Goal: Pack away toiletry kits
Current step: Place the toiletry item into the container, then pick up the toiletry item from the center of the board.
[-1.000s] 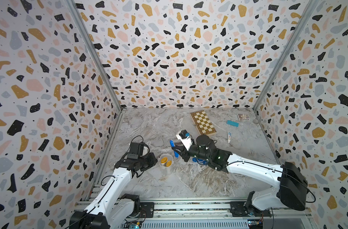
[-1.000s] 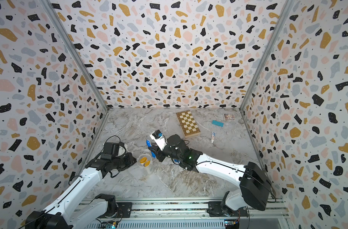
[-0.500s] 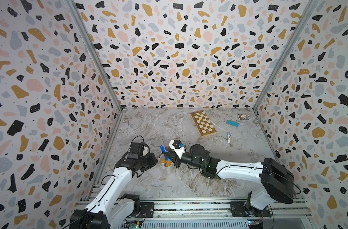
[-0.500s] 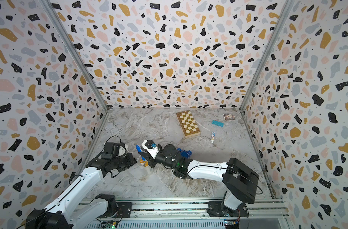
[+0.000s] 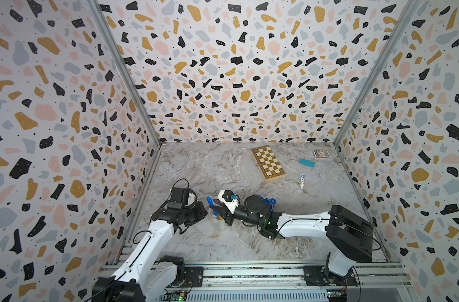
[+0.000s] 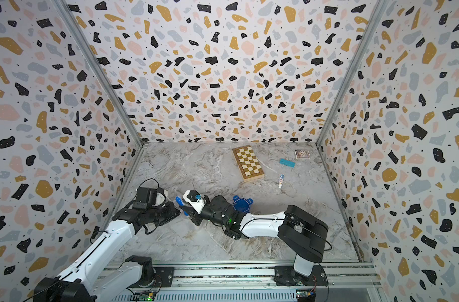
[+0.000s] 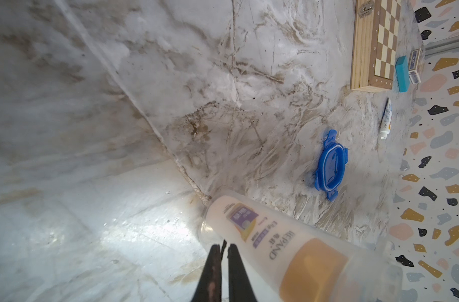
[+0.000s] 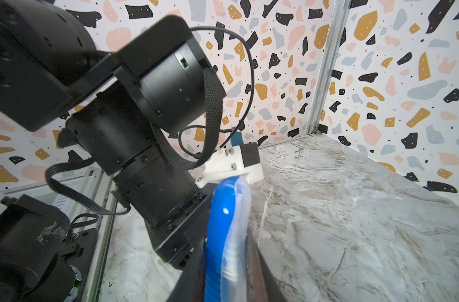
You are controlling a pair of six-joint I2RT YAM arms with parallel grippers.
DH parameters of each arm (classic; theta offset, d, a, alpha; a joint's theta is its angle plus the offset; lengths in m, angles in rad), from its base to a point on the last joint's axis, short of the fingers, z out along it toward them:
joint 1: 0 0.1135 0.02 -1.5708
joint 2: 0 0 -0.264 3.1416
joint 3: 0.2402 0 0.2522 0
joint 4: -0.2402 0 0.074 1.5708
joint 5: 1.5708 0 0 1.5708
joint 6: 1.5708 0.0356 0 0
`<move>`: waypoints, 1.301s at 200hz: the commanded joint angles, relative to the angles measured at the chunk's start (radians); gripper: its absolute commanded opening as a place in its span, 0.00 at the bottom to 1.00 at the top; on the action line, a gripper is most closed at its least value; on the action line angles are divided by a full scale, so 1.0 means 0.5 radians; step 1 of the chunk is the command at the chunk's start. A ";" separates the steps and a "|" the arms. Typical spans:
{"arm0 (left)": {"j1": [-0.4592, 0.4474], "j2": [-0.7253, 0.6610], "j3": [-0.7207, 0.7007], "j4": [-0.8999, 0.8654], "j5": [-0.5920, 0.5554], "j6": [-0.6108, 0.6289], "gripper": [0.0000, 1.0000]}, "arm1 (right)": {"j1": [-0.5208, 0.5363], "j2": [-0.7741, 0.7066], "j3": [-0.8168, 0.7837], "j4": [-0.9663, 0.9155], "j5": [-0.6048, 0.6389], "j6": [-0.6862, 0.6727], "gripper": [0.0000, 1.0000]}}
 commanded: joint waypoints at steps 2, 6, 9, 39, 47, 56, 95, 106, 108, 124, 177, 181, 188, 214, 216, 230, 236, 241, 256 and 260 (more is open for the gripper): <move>0.016 -0.031 0.062 -0.017 0.014 0.038 0.09 | 0.009 -0.008 -0.007 0.080 0.019 0.004 0.35; 0.015 -0.031 0.061 -0.016 0.014 0.038 0.09 | 0.008 -0.008 -0.006 0.071 0.020 0.006 0.38; 0.015 -0.031 0.063 -0.014 0.014 0.038 0.09 | 0.007 -0.008 -0.001 0.062 0.021 0.005 0.40; 0.021 -0.031 0.058 -0.020 0.011 0.041 0.09 | 0.010 -0.093 -0.040 0.050 0.055 0.021 0.59; 0.026 -0.031 0.061 -0.018 0.012 0.041 0.09 | 0.006 -0.167 -0.060 0.014 0.110 0.070 0.59; 0.024 -0.029 0.060 -0.016 0.017 0.039 0.09 | -0.032 -0.291 -0.027 -0.202 0.177 0.177 0.58; 0.024 -0.018 0.074 0.011 0.023 0.044 0.09 | -0.408 -0.643 0.317 -1.709 0.541 0.647 0.48; 0.027 -0.010 0.078 0.024 0.036 0.044 0.09 | -0.590 -0.710 0.371 -2.062 0.592 0.766 0.47; 0.026 -0.010 0.079 0.027 0.039 0.044 0.09 | -0.628 -0.721 0.377 -2.121 0.597 0.801 0.47; 0.025 -0.001 0.074 0.047 0.069 0.047 0.09 | -1.017 -0.789 0.382 -2.461 0.484 0.927 0.46; 0.027 0.071 0.047 0.116 0.126 0.068 0.09 | -1.915 -0.431 0.437 -2.645 0.213 0.655 0.50; 0.024 0.072 0.048 0.117 0.127 0.071 0.09 | -1.954 -0.374 0.458 -2.641 0.195 0.635 0.50; 0.026 0.074 0.045 0.120 0.132 0.074 0.09 | -2.001 -0.281 0.504 -2.639 0.170 0.601 0.49; 0.025 0.074 0.039 0.130 0.140 0.077 0.09 | -2.090 0.068 0.737 -2.652 0.128 0.553 0.49; 0.025 0.073 0.043 0.129 0.140 0.077 0.09 | -2.095 0.091 0.755 -2.654 0.119 0.552 0.49; 0.024 0.072 0.045 0.118 0.137 0.086 0.09 | -2.134 0.227 0.871 -2.676 0.097 0.548 0.49; 0.025 0.071 0.045 0.116 0.139 0.088 0.09 | -2.145 0.270 0.910 -2.677 0.112 0.551 0.49; 0.024 0.071 0.043 0.113 0.140 0.090 0.09 | -2.159 0.312 0.952 -2.686 0.115 0.549 0.50; 0.025 0.064 0.034 0.119 0.136 0.093 0.09 | -2.182 0.430 1.057 -2.719 0.092 0.542 0.50; 0.026 0.061 0.030 0.118 0.134 0.093 0.09 | -2.181 0.461 1.076 -2.723 0.100 0.543 0.50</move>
